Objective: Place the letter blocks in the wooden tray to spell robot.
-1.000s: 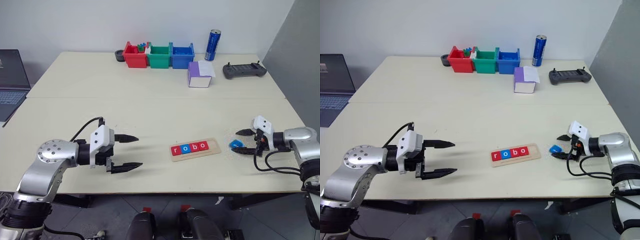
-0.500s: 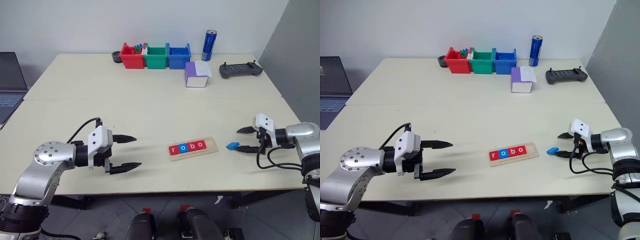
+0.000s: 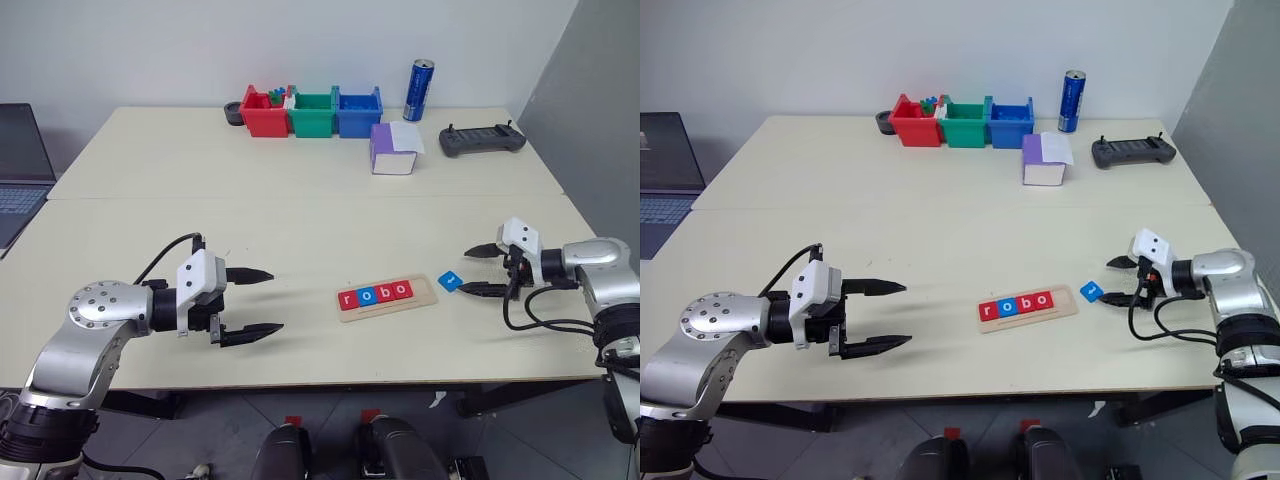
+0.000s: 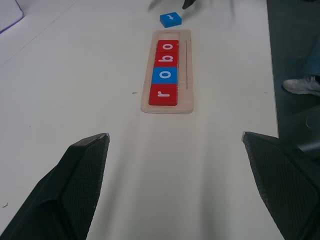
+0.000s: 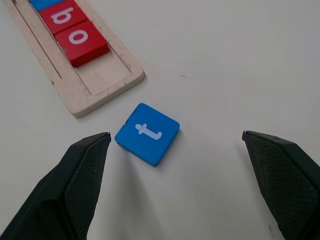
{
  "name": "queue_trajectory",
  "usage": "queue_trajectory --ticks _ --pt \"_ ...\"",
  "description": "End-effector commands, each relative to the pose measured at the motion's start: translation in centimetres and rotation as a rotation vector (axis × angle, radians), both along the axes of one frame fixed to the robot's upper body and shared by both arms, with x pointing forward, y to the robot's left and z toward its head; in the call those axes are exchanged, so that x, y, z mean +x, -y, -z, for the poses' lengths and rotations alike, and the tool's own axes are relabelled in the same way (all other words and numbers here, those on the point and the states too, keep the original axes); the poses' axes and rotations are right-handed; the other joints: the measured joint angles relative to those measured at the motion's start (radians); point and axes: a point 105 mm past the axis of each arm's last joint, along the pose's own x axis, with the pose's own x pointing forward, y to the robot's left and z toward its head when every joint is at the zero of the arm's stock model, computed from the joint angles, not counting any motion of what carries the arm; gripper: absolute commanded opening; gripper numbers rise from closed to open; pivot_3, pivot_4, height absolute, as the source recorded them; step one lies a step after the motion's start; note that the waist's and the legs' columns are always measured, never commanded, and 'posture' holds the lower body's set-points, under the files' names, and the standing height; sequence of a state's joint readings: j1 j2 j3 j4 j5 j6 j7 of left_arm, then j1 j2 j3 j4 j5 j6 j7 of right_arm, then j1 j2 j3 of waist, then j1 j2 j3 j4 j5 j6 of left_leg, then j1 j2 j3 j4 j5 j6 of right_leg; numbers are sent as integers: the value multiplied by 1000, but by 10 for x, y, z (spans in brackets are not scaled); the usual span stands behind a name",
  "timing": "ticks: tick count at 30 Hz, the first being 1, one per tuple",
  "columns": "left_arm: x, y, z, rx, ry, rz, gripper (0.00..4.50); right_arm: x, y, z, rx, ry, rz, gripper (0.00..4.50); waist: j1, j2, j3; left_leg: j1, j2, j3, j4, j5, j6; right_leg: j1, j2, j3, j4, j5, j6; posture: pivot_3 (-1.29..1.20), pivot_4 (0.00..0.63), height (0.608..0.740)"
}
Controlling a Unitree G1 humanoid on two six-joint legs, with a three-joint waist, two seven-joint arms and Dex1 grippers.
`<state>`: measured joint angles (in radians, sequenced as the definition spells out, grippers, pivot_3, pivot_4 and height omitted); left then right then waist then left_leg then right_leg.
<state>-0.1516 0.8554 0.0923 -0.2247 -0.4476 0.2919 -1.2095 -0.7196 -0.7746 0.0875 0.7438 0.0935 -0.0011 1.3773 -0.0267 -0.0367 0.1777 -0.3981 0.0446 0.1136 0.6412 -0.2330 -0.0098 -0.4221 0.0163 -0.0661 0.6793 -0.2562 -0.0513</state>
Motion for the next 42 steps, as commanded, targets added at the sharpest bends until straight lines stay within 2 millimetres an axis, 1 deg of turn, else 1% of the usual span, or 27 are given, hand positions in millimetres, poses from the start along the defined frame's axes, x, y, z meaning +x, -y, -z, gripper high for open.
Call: queue_trajectory --ticks 1,3,5,9,12,16,19,22,25,29,32,34,36,38,39,42 --pt "-1 0 -7 3 43 1 4500 0 -5 -15 60 27 31 4487 1 0 0 0 0 0 0 0 0 0 0 0 0 0 0 0 150 740" --pt "-1 -1 -7 0 45 -4 4500 -4 -10 -11 84 19 60 4487 3 0 0 0 0 0 0 0 0 0 0 0 0 0 0 0 150 740" --pt "-2 -1 -7 -1 43 -6 4500 -8 -12 -4 82 25 99 4487 4 0 0 0 0 0 0 0 0 0 0 0 0 0 0 0 150 740" --pt "-3 0 -4 -3 39 -6 4500 -12 -17 5 111 34 179 4487 4 0 0 -1 0 0 0 0 0 0 0 0 0 0 0 0 150 740" --pt "0 2 -4 -4 40 -1 4500 -11 -18 10 113 48 227 4487 3 0 0 0 0 0 0 0 0 0 0 0 0 0 0 0 150 740" --pt "2 3 -4 -4 44 7 4500 -2 -12 15 113 77 319 4487 3 0 0 0 0 0 0 0 0 0 0 0 0 0 0 0 150 740" --pt "2 3 -4 -3 43 10 4500 -6 -13 20 123 71 337 4487 4 0 0 -1 0 0 0 0 0 0 0 0 0 0 0 0 150 740" --pt "3 3 -4 -1 42 14 4500 -10 -9 27 130 68 380 3900 5 0 0 -1 0 0 0 0 0 0 0 0 0 0 0 0 150 740" --pt "4 3 -4 0 41 26 4500 -16 -6 29 153 69 441 2829 7 0 0 -1 0 0 0 0 0 0 0 0 0 0 0 0 150 740" --pt "8 4 -3 0 41 42 4500 -24 -4 25 220 99 561 1450 13 0 0 -1 0 -1 0 0 0 0 0 0 0 0 0 0 150 740" --pt "11 7 -2 -1 37 63 4500 -27 7 22 227 171 733 1450 18 0 0 -1 0 -1 0 0 0 0 0 0 0 0 0 0 150 740" --pt "14 8 -2 1 35 78 4500 -31 18 16 245 225 902 1450 20 0 0 -1 0 0 0 0 0 -1 0 0 0 0 0 0 150 740" --pt "16 8 -1 3 34 91 4500 -39 21 8 282 262 1077 1450 21 0 -1 -2 0 0 0 0 0 -1 0 0 0 0 0 0 150 740" --pt "18 9 -2 5 32 104 4500 -51 17 9 307 246 1249 1450 20 0 -1 -2 0 0 -1 0 0 -2 0 0 0 0 0 0 150 740" --pt "19 10 -2 7 30 109 4500 -57 10 10 314 231 1305 1450 20 0 -1 -2 0 0 -1 0 0 -2 0 0 0 0 0 0 150 740" --pt "20 12 -1 9 23 125 4500 -62 -12 8 338 190 1383 1450 18 0 -1 -2 1 -1 -2 0 -1 -3 0 0 0 0 0 0 150 740"
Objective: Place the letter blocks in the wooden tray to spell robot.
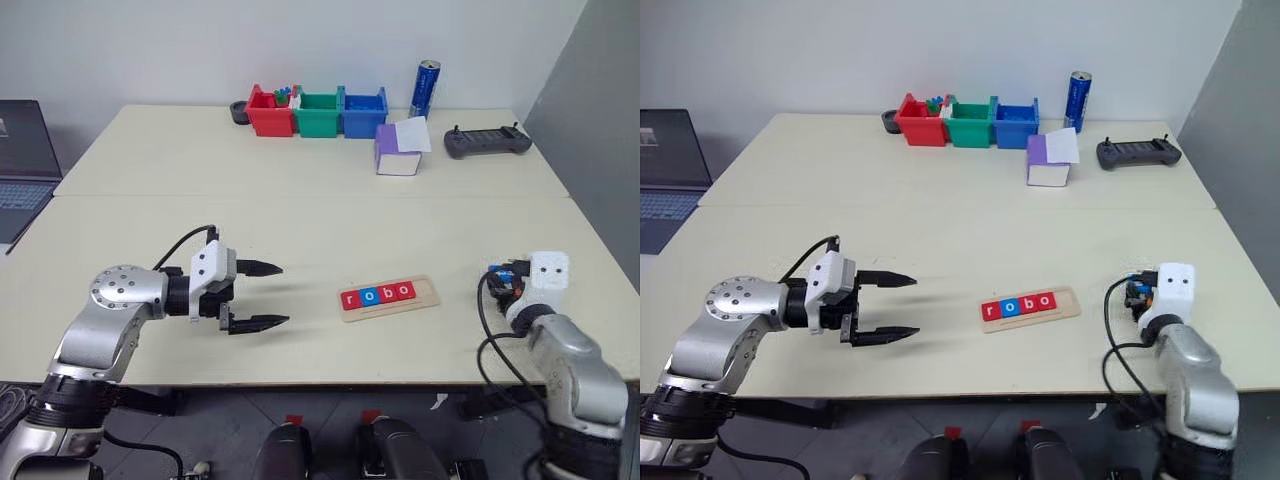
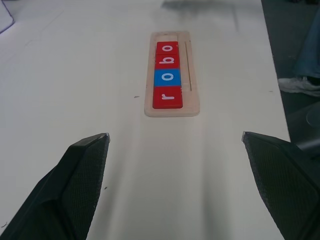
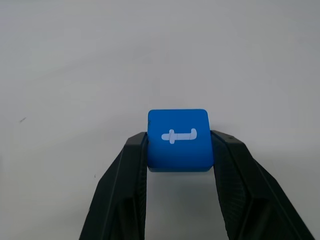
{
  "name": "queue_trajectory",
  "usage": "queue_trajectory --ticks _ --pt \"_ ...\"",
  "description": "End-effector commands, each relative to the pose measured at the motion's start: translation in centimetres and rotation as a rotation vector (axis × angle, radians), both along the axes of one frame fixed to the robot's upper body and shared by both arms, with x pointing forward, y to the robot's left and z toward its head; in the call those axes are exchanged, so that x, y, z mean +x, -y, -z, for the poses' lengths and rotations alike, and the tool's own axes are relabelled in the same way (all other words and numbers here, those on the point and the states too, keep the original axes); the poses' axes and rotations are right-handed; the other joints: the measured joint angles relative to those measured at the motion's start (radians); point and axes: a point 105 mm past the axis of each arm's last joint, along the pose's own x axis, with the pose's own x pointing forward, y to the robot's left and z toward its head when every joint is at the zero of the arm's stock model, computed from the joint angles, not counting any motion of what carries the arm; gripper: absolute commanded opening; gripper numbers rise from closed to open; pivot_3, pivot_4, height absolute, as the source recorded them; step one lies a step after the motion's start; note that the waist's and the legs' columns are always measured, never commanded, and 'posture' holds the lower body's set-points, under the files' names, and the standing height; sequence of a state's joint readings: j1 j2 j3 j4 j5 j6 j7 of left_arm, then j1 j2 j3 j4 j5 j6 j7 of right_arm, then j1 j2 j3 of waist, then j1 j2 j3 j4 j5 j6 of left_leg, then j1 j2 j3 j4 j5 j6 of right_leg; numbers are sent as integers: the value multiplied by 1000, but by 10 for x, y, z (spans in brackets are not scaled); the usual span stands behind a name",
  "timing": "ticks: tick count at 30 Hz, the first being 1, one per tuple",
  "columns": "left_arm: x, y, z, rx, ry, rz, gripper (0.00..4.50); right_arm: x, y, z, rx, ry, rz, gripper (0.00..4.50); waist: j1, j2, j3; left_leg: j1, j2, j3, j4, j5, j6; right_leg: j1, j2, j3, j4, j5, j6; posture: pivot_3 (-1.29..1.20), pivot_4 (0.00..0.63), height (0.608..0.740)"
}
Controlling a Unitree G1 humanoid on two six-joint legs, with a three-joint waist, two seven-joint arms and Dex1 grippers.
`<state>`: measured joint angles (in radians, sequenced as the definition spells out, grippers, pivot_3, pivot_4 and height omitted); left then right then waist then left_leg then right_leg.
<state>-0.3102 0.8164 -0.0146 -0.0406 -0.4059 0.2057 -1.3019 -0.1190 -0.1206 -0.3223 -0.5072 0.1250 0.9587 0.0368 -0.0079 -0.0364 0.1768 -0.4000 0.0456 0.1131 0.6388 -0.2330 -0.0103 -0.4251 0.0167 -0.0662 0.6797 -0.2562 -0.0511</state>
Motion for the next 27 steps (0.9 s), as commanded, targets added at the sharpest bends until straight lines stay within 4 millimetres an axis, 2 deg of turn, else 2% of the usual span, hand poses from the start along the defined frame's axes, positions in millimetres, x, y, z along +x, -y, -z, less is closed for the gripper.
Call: queue_trajectory --ticks 1,5,9,17,18,20,23,27 --pt "0 3 -5 6 26 35 4500 -4 -13 -18 -8 12 96 1450 -1 0 0 0 0 0 0 0 0 0 0 0 0 0 0 0 150 740" --pt "0 1 -5 14 20 41 4500 -1 -24 -19 49 -38 136 1450 -1 0 0 0 0 1 1 0 0 0 0 0 0 0 0 0 150 740" --pt "-1 -1 -6 22 17 42 4500 -6 -24 -10 32 -107 140 1450 0 0 0 -1 -1 0 -1 0 0 0 0 0 -1 0 0 0 150 740" --pt "-2 -2 -4 25 23 30 4500 4 -24 -21 -7 -111 33 4246 -5 0 0 0 -1 0 -1 0 0 0 0 0 -1 0 0 0 150 740" --pt "-2 -2 -5 23 26 26 4500 6 -22 -25 -37 -104 -15 4473 -6 0 0 0 -1 0 -1 0 0 0 0 0 -1 0 0 0 150 740" --pt "-3 -2 -6 21 29 20 4500 10 -20 -33 -80 -89 -110 4473 -7 0 0 0 -1 0 -1 0 0 0 0 0 -1 0 0 0 150 740" --pt "-5 -4 -7 26 33 7 4500 15 -20 -45 -186 -69 -470 4473 -8 0 0 -1 -2 0 -1 0 1 0 0 0 -3 0 0 0 150 740" --pt "-8 -7 -9 31 40 -12 4500 3 -10 -39 -255 -103 -898 4473 -2 -1 0 -1 -2 -1 -3 -1 2 2 0 -2 -8 0 0 0 150 740"
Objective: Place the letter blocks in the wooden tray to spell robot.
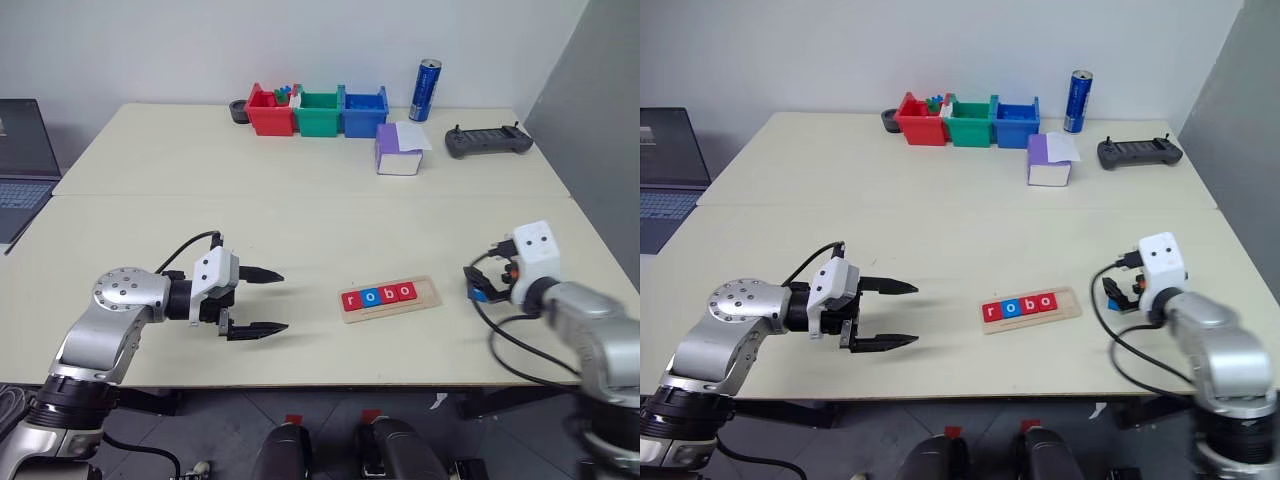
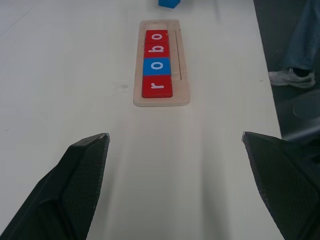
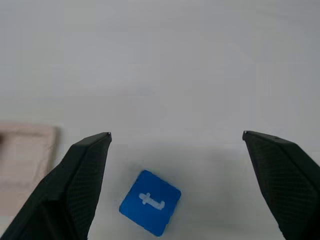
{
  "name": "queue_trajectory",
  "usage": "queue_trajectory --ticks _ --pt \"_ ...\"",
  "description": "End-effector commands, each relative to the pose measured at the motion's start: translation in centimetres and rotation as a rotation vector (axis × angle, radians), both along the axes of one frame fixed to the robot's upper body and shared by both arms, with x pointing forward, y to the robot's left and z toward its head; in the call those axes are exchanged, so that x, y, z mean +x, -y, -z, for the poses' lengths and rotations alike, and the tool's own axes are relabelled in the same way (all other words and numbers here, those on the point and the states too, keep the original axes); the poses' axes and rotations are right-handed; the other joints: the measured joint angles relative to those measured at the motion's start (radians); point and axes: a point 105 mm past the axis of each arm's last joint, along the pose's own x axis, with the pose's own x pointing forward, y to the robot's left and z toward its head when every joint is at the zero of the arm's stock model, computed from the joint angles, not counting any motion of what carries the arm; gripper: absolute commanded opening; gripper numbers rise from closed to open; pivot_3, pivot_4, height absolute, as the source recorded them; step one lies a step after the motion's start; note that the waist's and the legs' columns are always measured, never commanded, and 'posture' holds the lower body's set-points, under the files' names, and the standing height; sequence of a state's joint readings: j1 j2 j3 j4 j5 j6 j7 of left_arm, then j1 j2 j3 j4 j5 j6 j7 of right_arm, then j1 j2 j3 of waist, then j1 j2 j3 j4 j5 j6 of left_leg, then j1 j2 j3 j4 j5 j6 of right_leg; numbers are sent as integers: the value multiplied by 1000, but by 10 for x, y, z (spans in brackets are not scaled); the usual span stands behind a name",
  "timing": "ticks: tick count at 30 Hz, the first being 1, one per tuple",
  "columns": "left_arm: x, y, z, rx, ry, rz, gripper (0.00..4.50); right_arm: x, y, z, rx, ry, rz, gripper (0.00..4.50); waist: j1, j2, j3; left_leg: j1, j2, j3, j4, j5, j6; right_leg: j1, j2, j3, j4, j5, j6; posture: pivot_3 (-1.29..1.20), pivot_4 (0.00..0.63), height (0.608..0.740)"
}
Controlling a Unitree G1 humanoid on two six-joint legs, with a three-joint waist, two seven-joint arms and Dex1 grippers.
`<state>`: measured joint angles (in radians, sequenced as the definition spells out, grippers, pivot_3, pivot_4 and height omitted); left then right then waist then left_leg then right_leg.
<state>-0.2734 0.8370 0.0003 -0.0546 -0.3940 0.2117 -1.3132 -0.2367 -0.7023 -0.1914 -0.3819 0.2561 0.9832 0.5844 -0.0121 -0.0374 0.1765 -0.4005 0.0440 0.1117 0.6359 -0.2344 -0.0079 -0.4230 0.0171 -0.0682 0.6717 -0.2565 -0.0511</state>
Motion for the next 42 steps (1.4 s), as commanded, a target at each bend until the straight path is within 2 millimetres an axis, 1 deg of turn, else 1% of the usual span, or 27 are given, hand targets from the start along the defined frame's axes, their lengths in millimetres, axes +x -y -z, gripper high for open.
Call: queue_trajectory --ticks 1,3,4,7,10,14,16,18,21,24,26,28,30,31,33,36,39,42 --pt "-3 -1 -15 2 62 -5 4500 -12 -5 8 24 -53 -354 4473 3 0 0 0 0 0 -1 0 0 0 0 0 -1 0 0 0 150 740" --pt "-5 -3 -16 5 64 -18 4500 -11 9 20 -60 -86 -458 4473 1 0 0 0 0 0 -2 0 0 0 1 0 -1 0 0 0 150 740" --pt "-6 -4 -17 6 63 -23 4500 -10 13 24 -85 -93 -506 4473 1 0 0 1 0 1 -1 0 0 0 1 1 -1 0 0 0 150 740" --pt "-11 -6 -17 9 59 -34 4500 -7 18 30 -112 -102 -604 4473 -2 0 0 1 0 1 -1 0 0 0 1 1 -1 0 0 0 150 740" --pt "-14 -7 -17 11 55 -41 4500 6 22 35 -169 -77 -627 4473 -6 0 0 1 1 1 -1 0 0 0 1 1 1 0 0 0 150 740" --pt "-17 -6 -16 10 54 -49 4500 16 20 36 -161 -54 -643 4473 -5 0 0 2 0 1 0 0 -1 0 0 1 2 0 0 0 150 740" --pt "-18 -5 -15 10 51 -50 4500 20 23 41 -162 -59 -626 4473 -4 0 0 1 1 1 0 0 -1 0 0 1 2 0 0 0 150 740" --pt "-19 -3 -13 9 46 -46 4500 23 26 47 -144 -80 -599 4473 -4 0 0 1 0 1 0 1 -1 0 0 1 2 0 0 0 150 740" --pt "-19 -2 -13 7 45 -45 4500 21 28 55 -111 -96 -583 4473 -4 0 0 2 0 2 1 1 -1 1 0 2 2 0 0 0 150 740" --pt "-17 -2 -13 8 44 -44 4500 19 24 59 -57 -81 -562 3931 -4 -1 0 3 1 2 4 0 -1 2 0 2 4 0 0 0 150 740" --pt "-16 -2 -13 11 44 -38 4500 18 19 58 -21 -57 -529 3286 -4 -1 0 3 1 1 5 0 -1 3 0 2 6 0 0 0 150 740" --pt "-15 -1 -13 12 41 -29 4500 15 12 52 30 -25 -491 2594 -3 -1 0 3 1 1 6 0 -1 3 0 2 7 0 0 0 150 740" --pt "-14 0 -12 10 34 -18 4500 7 6 49 65 -9 -470 1934 -4 -1 0 3 1 1 6 0 -1 3 0 2 8 0 0 0 150 740" --pt "-13 1 -11 10 32 -13 4500 2 3 49 64 -6 -460 1519 -3 -1 0 4 1 1 6 0 -1 2 0 2 8 0 0 0 150 740" --pt "-11 2 -10 9 30 -2 4500 -4 0 48 60 0 -419 1448 -1 -1 0 3 1 1 6 0 -1 2 0 1 8 0 0 0 150 740" --pt "-6 4 -10 7 29 13 4500 -4 2 45 42 15 -293 1448 1 -1 0 3 1 1 6 0 -1 1 0 2 8 0 0 0 150 740" --pt "-2 5 -9 10 28 26 4500 -1 6 43 9 46 -89 1448 4 -1 0 2 1 1 6 0 -1 1 0 1 8 0 0 0 150 740" --pt "1 6 -8 13 28 44 4500 -9 14 48 18 57 258 1448 9 -1 -1 1 1 1 5 0 -1 0 0 1 8 0 0 0 150 740"
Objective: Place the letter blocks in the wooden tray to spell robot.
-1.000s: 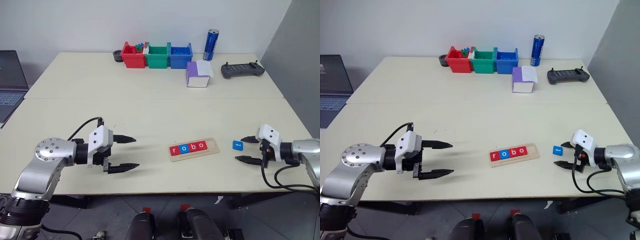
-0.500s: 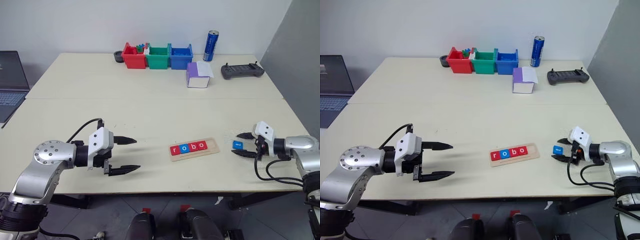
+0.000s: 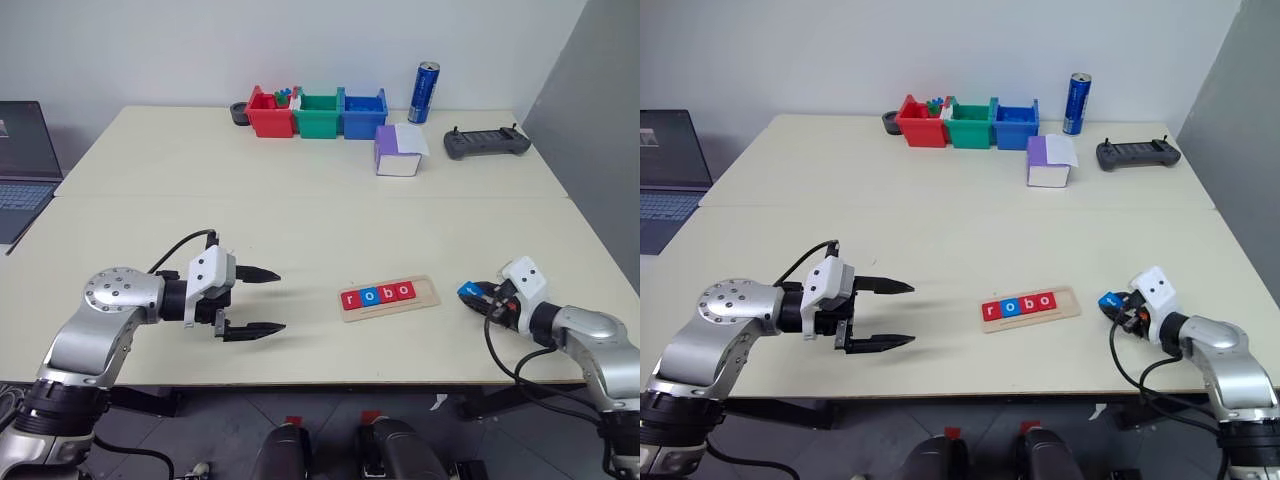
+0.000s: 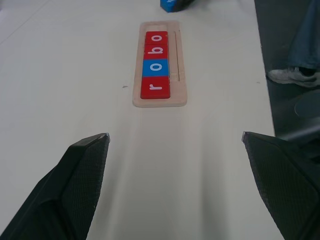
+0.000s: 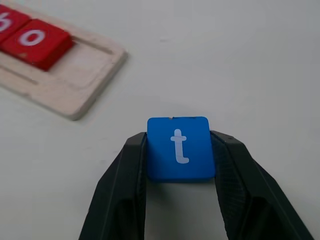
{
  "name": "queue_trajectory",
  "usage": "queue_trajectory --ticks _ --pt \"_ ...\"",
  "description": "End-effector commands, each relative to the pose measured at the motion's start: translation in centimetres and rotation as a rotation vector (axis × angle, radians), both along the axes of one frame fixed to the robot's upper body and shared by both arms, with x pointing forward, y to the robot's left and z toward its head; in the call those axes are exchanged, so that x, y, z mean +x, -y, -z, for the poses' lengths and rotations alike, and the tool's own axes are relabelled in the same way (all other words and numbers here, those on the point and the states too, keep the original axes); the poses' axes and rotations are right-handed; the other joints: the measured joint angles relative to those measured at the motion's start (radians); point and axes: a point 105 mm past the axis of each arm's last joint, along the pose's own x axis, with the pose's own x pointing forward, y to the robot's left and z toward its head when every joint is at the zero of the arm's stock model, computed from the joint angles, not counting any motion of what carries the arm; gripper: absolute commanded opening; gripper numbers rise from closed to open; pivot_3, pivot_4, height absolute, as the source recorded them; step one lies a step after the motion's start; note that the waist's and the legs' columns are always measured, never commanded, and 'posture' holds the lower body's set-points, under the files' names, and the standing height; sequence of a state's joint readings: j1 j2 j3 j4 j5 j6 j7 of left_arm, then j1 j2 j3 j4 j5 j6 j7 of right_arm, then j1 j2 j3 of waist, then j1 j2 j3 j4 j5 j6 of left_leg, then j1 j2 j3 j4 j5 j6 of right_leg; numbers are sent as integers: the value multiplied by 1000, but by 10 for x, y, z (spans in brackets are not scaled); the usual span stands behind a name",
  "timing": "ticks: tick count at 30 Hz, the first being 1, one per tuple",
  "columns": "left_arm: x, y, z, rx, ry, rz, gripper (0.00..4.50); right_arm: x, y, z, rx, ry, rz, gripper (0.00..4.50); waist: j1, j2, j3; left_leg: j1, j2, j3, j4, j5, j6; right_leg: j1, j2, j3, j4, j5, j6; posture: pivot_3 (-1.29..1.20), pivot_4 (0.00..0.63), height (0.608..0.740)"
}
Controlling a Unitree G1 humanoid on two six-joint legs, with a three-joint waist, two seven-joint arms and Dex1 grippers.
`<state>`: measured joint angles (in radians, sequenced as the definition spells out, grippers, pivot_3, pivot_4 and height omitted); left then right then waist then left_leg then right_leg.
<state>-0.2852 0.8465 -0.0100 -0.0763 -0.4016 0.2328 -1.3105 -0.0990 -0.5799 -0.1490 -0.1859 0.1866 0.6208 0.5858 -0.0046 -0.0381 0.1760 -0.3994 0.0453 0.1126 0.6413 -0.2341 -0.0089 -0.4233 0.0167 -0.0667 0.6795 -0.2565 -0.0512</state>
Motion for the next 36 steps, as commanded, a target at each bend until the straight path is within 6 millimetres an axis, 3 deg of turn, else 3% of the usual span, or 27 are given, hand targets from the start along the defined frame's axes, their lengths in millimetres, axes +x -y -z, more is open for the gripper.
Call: queue_trajectory --ticks 1,7,14,19,23,25,27,30,34,36 --pt "3 3 -4 5 27 36 4500 -9 16 -7 -27 31 359 1448 2 0 0 0 0 0 -1 0 0 -1 0 0 0 0 0 0 150 740" --pt "7 4 -4 10 38 52 4500 -26 -10 7 86 -26 587 1448 2 -1 -1 -1 0 0 0 0 0 -1 0 0 0 0 0 0 150 740" --pt "10 0 -7 14 51 44 4500 -21 -14 4 116 -47 598 1448 0 -2 -1 -1 0 0 0 0 0 -1 0 0 0 0 0 0 150 740" --pt "10 -2 -7 9 58 33 4500 -19 -10 -2 90 -35 541 3157 0 -2 -1 -1 0 0 0 0 0 0 0 0 -1 0 0 0 150 740" --pt "8 -5 -7 11 62 18 4500 -21 -20 -22 30 -12 245 4488 -2 -1 -1 -1 0 0 -1 0 0 -1 0 0 -1 0 0 0 150 740" --pt "7 -7 -8 7 60 12 4500 -36 -12 -35 -54 -17 -1 4488 1 0 0 -1 -1 0 -1 0 0 -1 0 0 -2 0 0 0 150 740" --pt "7 -7 -9 6 60 8 4500 -46 7 -43 -143 -53 -197 4488 3 0 0 -1 -1 0 -3 -1 1 0 0 -1 -5 0 0 0 150 740" --pt "6 -7 -8 7 63 0 4500 -47 24 -40 -231 -105 -418 4488 3 -1 0 -1 -1 -1 -3 -1 1 1 0 -2 -7 0 1 0 150 740" --pt "3 -7 -8 3 62 -10 4500 -15 38 -37 -287 -69 -541 4488 -13 -3 1 0 0 -1 -2 -1 1 2 1 -2 -7 0 2 0 150 740" --pt "1 -9 -8 6 61 -19 4500 -8 38 -32 -270 -98 -624 4488 -17 -2 1 1 0 -1 -2 -1 1 2 1 -1 -5 0 2 0 150 740"
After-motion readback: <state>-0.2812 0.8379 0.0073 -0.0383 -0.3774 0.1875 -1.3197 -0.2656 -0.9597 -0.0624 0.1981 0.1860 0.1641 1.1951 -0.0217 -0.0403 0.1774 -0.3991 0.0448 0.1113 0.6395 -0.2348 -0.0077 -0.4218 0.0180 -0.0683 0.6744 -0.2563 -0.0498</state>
